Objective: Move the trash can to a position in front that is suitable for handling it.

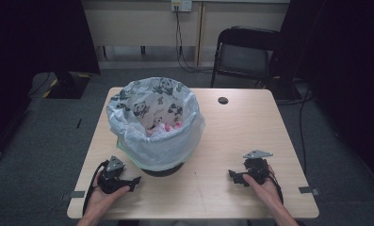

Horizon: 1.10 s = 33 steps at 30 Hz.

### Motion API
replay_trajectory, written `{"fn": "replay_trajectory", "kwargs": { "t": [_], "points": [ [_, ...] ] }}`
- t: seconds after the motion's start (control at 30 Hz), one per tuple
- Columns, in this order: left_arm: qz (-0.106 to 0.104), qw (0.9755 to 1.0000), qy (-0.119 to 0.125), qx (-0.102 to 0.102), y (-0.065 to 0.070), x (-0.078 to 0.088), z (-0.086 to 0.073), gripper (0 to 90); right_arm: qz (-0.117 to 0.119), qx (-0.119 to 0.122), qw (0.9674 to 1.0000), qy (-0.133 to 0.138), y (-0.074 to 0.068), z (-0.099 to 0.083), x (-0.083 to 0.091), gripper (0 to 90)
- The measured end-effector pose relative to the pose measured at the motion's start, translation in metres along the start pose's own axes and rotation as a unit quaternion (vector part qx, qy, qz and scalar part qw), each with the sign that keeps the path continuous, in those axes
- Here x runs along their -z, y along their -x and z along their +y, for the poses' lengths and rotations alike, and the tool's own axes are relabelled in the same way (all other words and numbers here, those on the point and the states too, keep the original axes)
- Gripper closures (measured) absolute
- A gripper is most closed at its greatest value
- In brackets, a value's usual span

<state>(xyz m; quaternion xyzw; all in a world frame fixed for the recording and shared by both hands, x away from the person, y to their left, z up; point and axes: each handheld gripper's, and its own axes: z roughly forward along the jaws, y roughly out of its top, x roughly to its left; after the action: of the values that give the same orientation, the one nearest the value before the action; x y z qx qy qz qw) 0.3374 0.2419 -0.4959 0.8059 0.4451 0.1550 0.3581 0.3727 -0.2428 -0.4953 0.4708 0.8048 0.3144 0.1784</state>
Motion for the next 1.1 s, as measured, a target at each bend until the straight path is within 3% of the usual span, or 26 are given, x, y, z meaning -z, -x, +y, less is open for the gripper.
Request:
{"fn": "replay_trajectory", "kwargs": {
  "t": [0.1,0.13,0.2,0.23,0.37,0.4,0.43,0.53,0.6,0.73,0.83,0.97,1.1],
  "points": [
    [-0.006,1.0,0.0,0.005,-0.002,0.002,0.001,15.8,0.008,-0.001,0.9999,0.009,-0.002,0.003,0.002,19.5],
    [-0.005,1.0,0.003,0.008,-0.003,0.003,0.001,15.7,0.02,-0.002,0.9997,0.016,-0.003,0.004,0.003,15.2],
    [-0.007,0.9999,0.01,0.011,-0.003,0.005,0.002,16.1,0.024,-0.003,0.9995,0.02,-0.005,0.006,0.004,14.8],
    [0.0,0.9994,0.028,0.022,-0.004,0.011,0.002,19.0,0.032,-0.002,0.9989,0.034,-0.008,0.01,0.007,17.1],
    [-0.007,0.9991,0.021,0.036,-0.011,0.019,0.005,20.6,0.049,0.001,0.9973,0.055,-0.012,0.018,0.013,17.3],
    [-0.009,0.9984,0.027,0.048,-0.014,0.021,0.005,20.8,0.067,0.002,0.9952,0.071,-0.014,0.025,0.016,18.8],
    [-0.007,0.9974,0.033,0.064,-0.019,0.025,0.005,21.7,0.074,0.005,0.9948,0.07,-0.016,0.029,0.017,21.4],
    [-0.01,0.9958,0.047,0.078,-0.024,0.03,0.005,22.4,0.085,0.012,0.9936,0.073,-0.02,0.038,0.017,22.8],
    [0.0,0.9956,0.059,0.072,-0.029,0.038,0.007,23.4,0.098,0.017,0.992,0.078,-0.024,0.049,0.016,26.8],
    [0.0,0.9947,0.075,0.069,-0.036,0.048,0.013,23.8,0.132,0.019,0.9862,0.099,-0.032,0.076,0.014,39.3],
    [0.004,0.9945,0.081,0.067,-0.044,0.053,0.016,25.4,0.134,0.026,0.9846,0.108,-0.037,0.096,0.012,39.3],
    [0.015,0.9946,0.084,0.06,-0.052,0.058,0.026,26.8,0.131,0.015,0.984,0.12,-0.036,0.117,0.01,43.4],
    [0.018,0.9929,0.101,0.059,-0.059,0.067,0.044,28.4,0.119,0.01,0.9845,0.129,-0.034,0.138,0.009,44.7]
  ]
}}
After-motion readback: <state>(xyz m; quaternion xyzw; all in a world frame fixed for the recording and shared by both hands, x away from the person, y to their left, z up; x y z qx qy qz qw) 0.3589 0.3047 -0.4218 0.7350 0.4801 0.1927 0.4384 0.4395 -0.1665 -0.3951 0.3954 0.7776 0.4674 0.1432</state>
